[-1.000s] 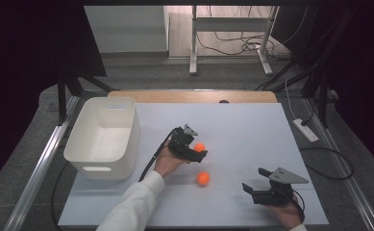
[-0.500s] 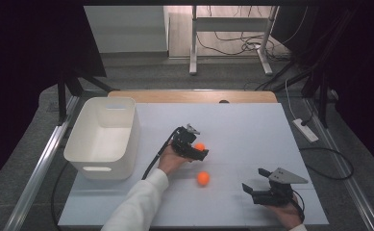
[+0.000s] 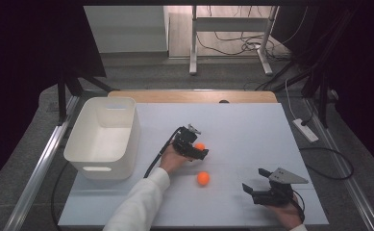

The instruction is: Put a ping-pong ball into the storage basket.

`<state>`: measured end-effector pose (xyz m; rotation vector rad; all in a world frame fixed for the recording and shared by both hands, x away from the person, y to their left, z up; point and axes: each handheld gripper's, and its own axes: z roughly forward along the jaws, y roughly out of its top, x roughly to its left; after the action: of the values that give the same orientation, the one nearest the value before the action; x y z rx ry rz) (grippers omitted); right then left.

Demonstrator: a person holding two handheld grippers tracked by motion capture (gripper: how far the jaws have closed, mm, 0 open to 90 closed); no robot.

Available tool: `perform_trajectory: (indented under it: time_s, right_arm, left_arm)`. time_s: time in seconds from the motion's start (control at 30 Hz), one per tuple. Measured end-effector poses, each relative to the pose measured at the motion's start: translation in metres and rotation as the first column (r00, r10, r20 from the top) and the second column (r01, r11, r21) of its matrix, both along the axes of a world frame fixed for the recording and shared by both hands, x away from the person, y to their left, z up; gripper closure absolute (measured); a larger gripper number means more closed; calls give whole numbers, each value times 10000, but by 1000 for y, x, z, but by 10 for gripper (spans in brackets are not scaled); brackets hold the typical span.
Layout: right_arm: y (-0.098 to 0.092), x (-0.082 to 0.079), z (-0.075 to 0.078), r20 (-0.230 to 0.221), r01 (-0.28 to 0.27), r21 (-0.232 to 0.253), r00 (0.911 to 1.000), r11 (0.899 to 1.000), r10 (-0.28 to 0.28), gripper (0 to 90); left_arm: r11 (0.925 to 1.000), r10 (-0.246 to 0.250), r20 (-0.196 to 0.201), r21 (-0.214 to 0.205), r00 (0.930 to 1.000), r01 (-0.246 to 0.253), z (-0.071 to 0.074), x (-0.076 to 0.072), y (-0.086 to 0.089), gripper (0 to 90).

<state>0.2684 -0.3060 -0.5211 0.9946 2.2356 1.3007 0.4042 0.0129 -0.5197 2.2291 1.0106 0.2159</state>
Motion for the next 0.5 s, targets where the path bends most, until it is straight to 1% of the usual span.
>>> perform_trajectory:
  time_s: [0.13, 0.23, 0.4, 0.5]
  right_arm:
    - [-1, 0, 0, 27, 9, 46, 10000, 10000, -9, 115]
    - [-1, 0, 0, 40, 10, 55, 10000, 10000, -10, 115]
    - [-1, -1, 1, 65, 19, 40, 10000, 10000, -19, 115]
    - [-1, -1, 1, 70, 43, 30, 10000, 10000, -43, 116]
  left_arm:
    - [10000, -83, -45, -25, 10000, 83, -1, 0, 0, 158]
    - [9996, -264, -52, -66, 9996, 264, 0, 0, 0, 220]
    - [9997, -245, -141, 8, 9996, 246, 0, 1, 2, 264]
    - [9995, -301, -167, 5, 9994, 301, 0, 0, 2, 313]
